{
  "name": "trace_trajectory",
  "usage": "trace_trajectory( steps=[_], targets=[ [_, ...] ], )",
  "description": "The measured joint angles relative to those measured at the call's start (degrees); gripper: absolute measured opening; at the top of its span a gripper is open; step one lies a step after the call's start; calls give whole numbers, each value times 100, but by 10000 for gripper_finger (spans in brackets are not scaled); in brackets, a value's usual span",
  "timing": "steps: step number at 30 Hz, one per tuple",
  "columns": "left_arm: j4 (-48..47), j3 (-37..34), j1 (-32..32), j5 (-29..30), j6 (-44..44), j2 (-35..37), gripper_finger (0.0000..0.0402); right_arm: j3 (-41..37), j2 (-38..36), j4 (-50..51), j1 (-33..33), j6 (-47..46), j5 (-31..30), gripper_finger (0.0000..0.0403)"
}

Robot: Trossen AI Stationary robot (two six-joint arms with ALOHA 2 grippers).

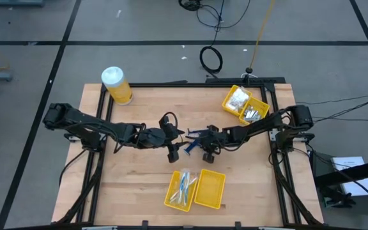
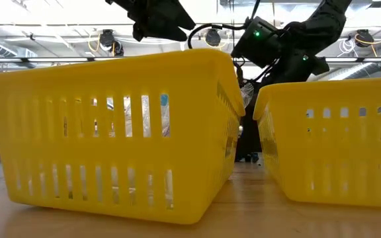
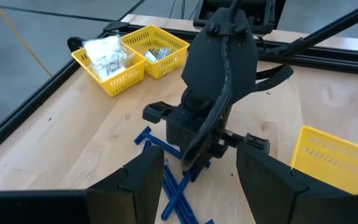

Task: Pick & Place Travel size toiletries
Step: Put the blue rolled gauze into the bottom right yellow bin

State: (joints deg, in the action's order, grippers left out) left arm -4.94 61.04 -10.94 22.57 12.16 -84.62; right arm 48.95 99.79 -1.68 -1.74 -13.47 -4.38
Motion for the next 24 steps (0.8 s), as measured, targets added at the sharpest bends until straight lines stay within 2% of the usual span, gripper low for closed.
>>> trace_trajectory(
  steps=[6,11,16,21,24],
  targets=[
    [-2,0,-1,0,2,0,200,-15,-318,69,-2,239,-15,34],
    [10,0,0,0,8,-29,200,-13,-918,63,-102,558,-1,27],
    [15,2,-2,0,37,-162,200,-13,-1662,319,-480,677,76,27],
    [-12,2,0,0,60,-256,200,-13,-2268,944,-1164,624,729,27],
    [25,2,3,0,55,-254,200,-9,-2369,1020,-1673,689,1212,30]
  ],
)
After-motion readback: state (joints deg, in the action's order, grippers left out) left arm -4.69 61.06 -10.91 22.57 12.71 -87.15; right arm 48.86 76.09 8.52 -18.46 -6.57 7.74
